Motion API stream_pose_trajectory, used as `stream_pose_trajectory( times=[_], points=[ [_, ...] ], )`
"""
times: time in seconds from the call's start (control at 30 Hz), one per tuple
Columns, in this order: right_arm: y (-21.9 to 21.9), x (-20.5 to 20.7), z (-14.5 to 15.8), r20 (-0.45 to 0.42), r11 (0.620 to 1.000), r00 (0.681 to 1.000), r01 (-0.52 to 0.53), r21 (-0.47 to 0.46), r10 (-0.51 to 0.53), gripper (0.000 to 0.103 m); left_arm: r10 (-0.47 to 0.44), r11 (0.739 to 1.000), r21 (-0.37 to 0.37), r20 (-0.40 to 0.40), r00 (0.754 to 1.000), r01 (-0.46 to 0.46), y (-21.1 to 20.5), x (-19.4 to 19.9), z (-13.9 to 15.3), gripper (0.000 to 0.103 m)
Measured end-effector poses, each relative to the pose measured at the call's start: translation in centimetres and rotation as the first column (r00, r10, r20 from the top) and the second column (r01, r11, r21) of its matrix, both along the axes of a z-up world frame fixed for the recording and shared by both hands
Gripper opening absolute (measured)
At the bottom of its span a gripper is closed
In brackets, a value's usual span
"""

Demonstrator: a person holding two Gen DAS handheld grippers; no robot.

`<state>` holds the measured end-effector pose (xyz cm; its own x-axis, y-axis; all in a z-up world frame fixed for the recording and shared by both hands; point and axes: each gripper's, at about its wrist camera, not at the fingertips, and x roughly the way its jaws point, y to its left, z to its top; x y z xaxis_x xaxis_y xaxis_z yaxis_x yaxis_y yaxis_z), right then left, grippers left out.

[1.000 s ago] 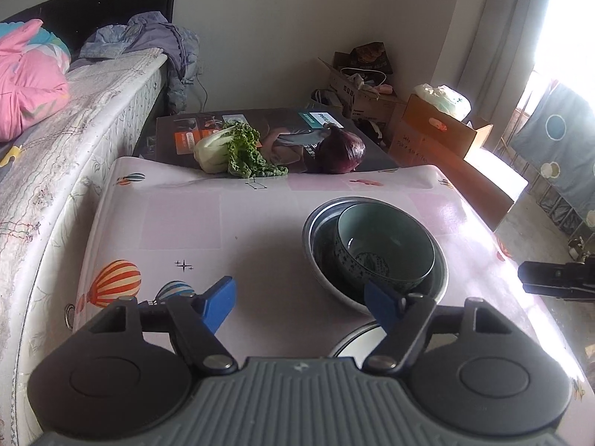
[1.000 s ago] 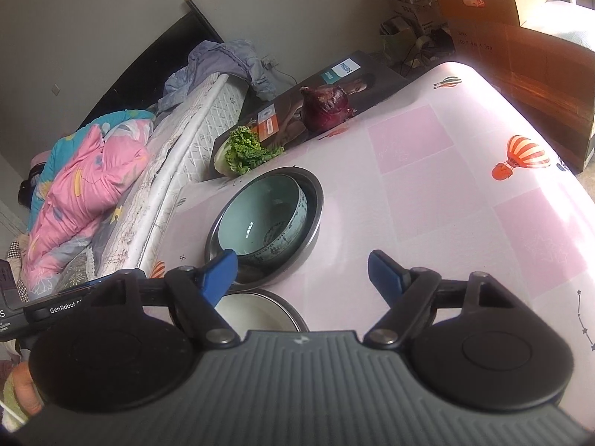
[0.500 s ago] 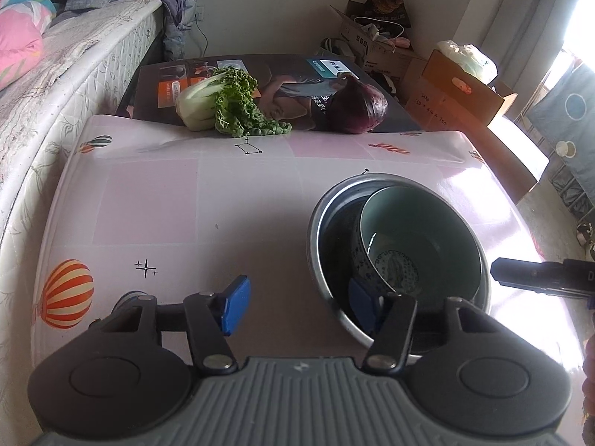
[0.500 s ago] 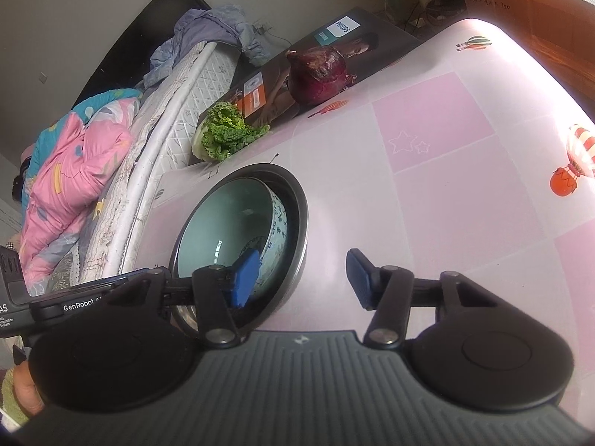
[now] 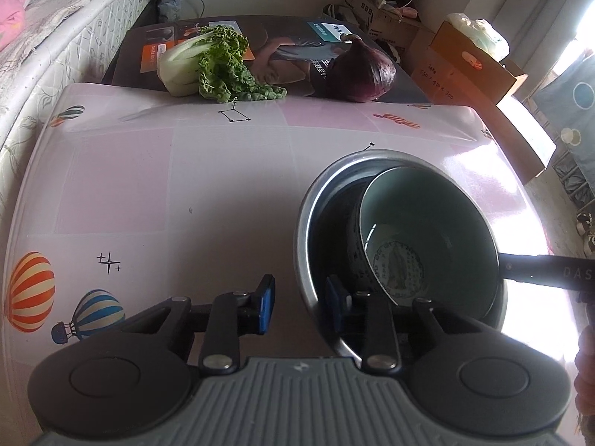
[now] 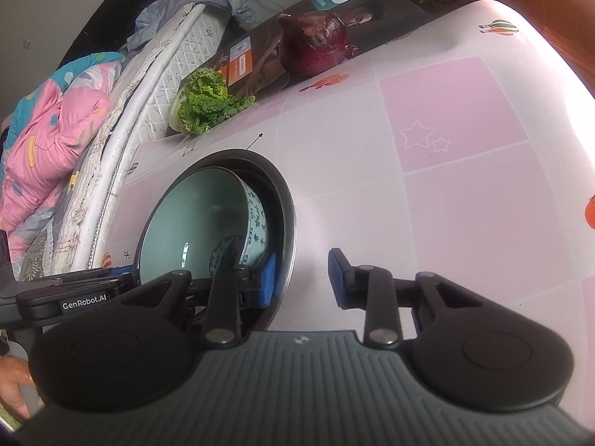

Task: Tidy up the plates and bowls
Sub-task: 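Close both tools on the steel bowl rim, then lift the bowl stack and carry it over the plate with both tools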

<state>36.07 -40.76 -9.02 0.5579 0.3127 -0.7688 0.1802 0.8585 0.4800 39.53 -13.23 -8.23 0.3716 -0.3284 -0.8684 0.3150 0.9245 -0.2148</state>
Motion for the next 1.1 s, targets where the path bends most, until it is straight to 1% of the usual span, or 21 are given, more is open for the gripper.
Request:
stream_pose_trajectory(
  times=[0.07, 0.1, 0.17, 0.23, 0.3, 0.37, 0.4, 0.47, 0.57, 0.63, 0.87, 1.03, 1.1],
  points=[
    [-0.2, 0.4, -0.3, -0.002, 1.000, 1.000, 0.003, 0.014, -0.003, 0.027, 0.007, 1.000, -0.015, -0.014, 1.000, -0.008, 0.0, 0.3, -0.3, 0.027],
    [-0.2, 0.5, -0.5, -0.005, 1.000, 1.000, 0.004, 0.023, -0.003, 0.027, 0.012, 1.000, -0.018, -0.014, 1.000, -0.012, 0.0, 0.3, -0.4, 0.024],
    [-0.2, 0.7, -0.9, -0.009, 0.999, 1.000, -0.002, 0.036, 0.002, 0.025, 0.017, 1.000, -0.016, -0.002, 1.000, -0.017, -0.1, 0.3, -0.4, 0.021],
    [0.0, 1.1, -1.1, -0.001, 0.999, 1.000, -0.007, 0.035, 0.007, 0.020, 0.017, 1.000, -0.025, -0.009, 1.000, -0.018, 0.0, 0.4, -0.4, 0.021],
    [0.2, 1.4, -1.2, -0.002, 0.999, 1.000, -0.008, 0.041, 0.008, 0.015, 0.015, 0.999, -0.030, -0.009, 1.000, -0.016, 0.0, 0.4, -0.4, 0.017],
    [0.3, 1.6, -1.4, -0.007, 0.998, 1.000, -0.002, 0.067, 0.002, 0.009, 0.009, 1.000, -0.030, -0.011, 1.000, -0.009, -0.2, 0.4, -0.3, 0.013],
    [0.4, 1.6, -1.3, -0.008, 0.997, 1.000, 0.001, 0.076, 0.000, 0.008, 0.008, 1.000, -0.020, -0.010, 1.000, -0.009, -0.4, 0.2, -0.2, 0.014],
    [0.7, 1.5, -1.1, -0.011, 0.998, 1.000, 0.001, 0.060, 0.000, 0.008, -0.001, 1.000, -0.011, -0.006, 1.000, 0.001, -0.5, -0.1, -0.1, 0.015],
    [0.8, 1.1, -1.0, -0.018, 0.999, 1.000, 0.004, 0.053, -0.003, 0.008, -0.015, 0.999, -0.029, -0.018, 1.000, 0.015, -0.5, -0.5, -0.1, 0.016],
    [0.8, 0.9, -1.0, -0.018, 0.999, 1.000, 0.004, 0.052, -0.003, 0.008, -0.023, 0.999, -0.025, -0.012, 1.000, 0.022, -0.6, -0.6, -0.1, 0.017],
    [0.8, 0.8, -1.2, -0.019, 0.998, 1.000, 0.016, 0.053, -0.015, 0.009, -0.013, 1.000, -0.013, 0.002, 1.000, 0.013, -0.7, -0.7, -0.3, 0.016],
    [0.9, 0.4, -1.3, 0.003, 0.998, 1.000, 0.026, 0.051, -0.026, 0.010, -0.020, 1.000, 0.016, 0.020, 1.000, 0.020, -1.2, -0.8, -0.2, 0.016],
    [1.0, 0.2, -1.3, 0.014, 0.999, 1.000, 0.026, 0.046, -0.027, 0.010, -0.017, 1.000, 0.011, 0.019, 1.000, 0.017, -1.1, -0.8, -0.1, 0.016]
  ],
)
